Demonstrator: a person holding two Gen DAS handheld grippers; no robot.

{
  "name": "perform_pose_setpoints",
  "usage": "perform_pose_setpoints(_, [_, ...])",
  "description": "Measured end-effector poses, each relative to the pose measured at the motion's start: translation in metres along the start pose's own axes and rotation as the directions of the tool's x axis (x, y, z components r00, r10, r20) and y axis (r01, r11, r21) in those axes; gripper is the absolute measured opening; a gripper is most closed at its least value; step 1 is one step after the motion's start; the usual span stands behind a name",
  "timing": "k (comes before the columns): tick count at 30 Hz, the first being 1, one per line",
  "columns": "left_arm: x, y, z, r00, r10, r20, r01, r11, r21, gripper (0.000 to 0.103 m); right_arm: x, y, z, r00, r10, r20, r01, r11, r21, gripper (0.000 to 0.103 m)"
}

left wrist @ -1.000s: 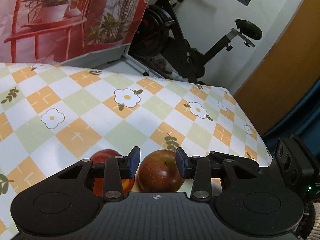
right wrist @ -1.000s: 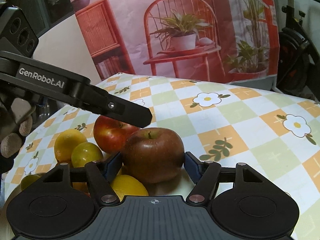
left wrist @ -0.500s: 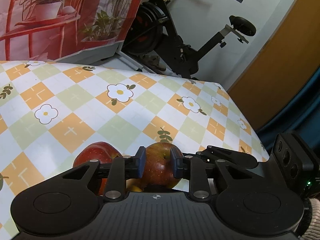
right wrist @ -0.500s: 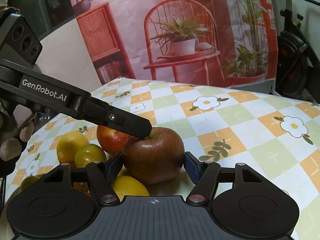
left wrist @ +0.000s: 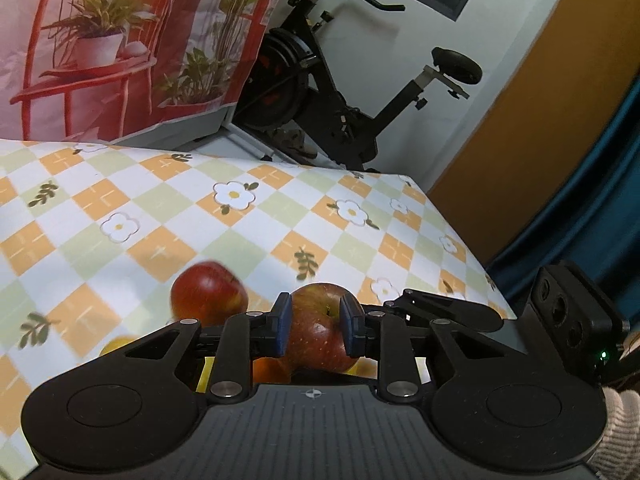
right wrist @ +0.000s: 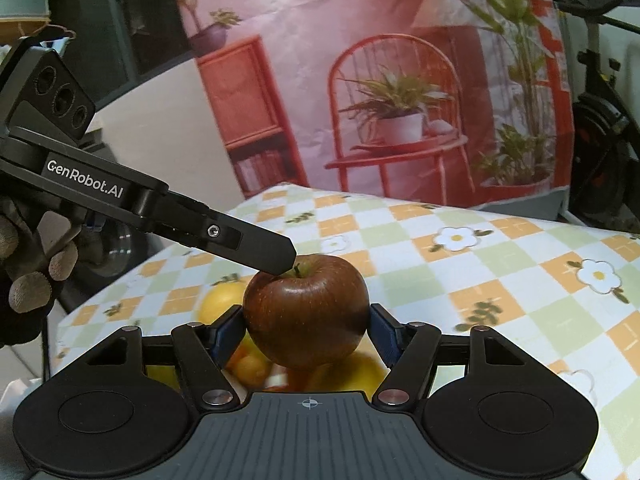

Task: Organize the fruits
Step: 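Close left gripper on the red apple and lift it, then lower the red apple into the plate and open left gripper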

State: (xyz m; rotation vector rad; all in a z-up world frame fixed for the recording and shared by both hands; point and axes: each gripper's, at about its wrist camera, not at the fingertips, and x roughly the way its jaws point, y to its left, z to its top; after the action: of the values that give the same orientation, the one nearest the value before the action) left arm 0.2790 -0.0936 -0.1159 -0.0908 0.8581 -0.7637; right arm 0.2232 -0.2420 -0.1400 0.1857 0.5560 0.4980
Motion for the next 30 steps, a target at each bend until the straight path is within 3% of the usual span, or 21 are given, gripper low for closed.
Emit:
perform_pose_setpoints(13, [-0.042,0.018,-0.051,0.999,0.023,-0.042,-0.025,0.999,-0.045,0.027,0.004,0.07,-0.029,0.996,0.05,-0.077,-0.055,0.996,-0.066,0.063])
perform_pose_setpoints(30, [-0.031,0.038,-0.071,0.994,0.06,-0.09,-0.066,0.996,-0.063,0.027,0.029,0.086,-0.05,0.989,0.024,-0.145,-0.048,0.986,-0.158,0.063])
